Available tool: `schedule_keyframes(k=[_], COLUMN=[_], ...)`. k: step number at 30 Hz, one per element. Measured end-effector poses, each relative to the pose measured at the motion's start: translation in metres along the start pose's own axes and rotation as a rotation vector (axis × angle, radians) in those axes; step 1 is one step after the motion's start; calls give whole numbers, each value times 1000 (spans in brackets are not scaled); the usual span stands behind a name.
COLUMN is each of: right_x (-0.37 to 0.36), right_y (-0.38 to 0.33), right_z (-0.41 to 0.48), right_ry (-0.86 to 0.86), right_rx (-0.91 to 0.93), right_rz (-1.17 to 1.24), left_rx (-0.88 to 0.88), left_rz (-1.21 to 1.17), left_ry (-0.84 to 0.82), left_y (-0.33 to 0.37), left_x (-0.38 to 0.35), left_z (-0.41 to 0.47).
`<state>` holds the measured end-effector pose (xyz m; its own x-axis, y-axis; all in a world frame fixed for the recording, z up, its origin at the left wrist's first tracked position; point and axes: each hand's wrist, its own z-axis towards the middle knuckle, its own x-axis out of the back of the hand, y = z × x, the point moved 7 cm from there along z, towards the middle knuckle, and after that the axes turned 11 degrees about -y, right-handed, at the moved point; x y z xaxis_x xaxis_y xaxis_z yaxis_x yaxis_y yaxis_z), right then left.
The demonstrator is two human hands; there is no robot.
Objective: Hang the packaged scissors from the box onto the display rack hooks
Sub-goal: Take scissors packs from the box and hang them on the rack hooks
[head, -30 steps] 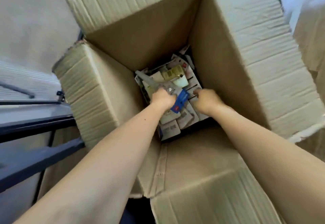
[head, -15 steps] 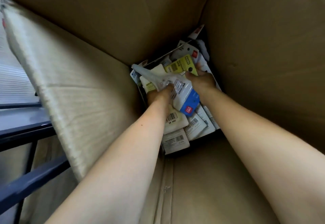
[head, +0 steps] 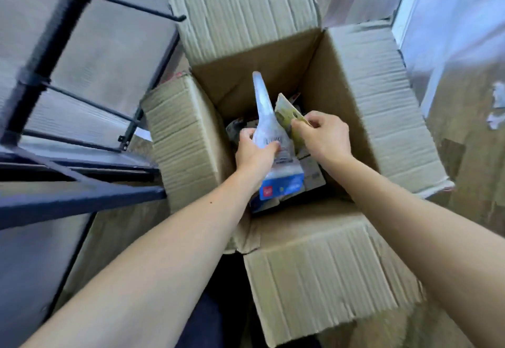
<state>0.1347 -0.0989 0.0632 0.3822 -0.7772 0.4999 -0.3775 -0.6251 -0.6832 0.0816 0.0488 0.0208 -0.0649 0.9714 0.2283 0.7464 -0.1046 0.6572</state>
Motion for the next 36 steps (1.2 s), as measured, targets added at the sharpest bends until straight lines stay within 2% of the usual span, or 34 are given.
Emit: schedule_keyframes(k=[2, 5, 7, 12, 16, 20, 24, 26, 28, 31, 34, 36], right_x=[28, 78, 110, 181, 214, 224, 206, 188, 176, 157, 109, 77], right_y=[-34, -87, -121, -213, -283, -343, -384, -395, -402, -403, -408, -417], right_z=[-31, -82, -119, -223, -307, -384, -455, -484, -514, -550, -583, -615], right_ry=[22, 61, 87, 189, 206, 177, 90, -50, -89, 62, -46, -76], right_rx=[83, 169, 230, 405, 516, 623, 729, 783, 871, 924, 896, 945], right_rz=[44, 137, 195, 187, 132, 158, 173, 344, 425, 265, 186, 131], left_rx=[-171, -476, -587, -741, -786, -933, -1002, -1050, -1066, -1113, -1141, -1154], left_rz=[93, 101, 155, 353, 592, 829, 768, 689, 547, 308, 51, -111], left_ry=[0, -45, -49, 167, 220, 463, 666, 691, 661, 566, 366, 331], left_y=[28, 83, 119, 204, 254, 277, 277, 270, 257, 235, 210, 191], left_x=[5, 12, 19, 53, 81, 112, 161, 190, 221, 267, 303, 327], left_z=[-44, -119, -171, -300, -393, -478, -553, -585, -613, -658, -698, -721])
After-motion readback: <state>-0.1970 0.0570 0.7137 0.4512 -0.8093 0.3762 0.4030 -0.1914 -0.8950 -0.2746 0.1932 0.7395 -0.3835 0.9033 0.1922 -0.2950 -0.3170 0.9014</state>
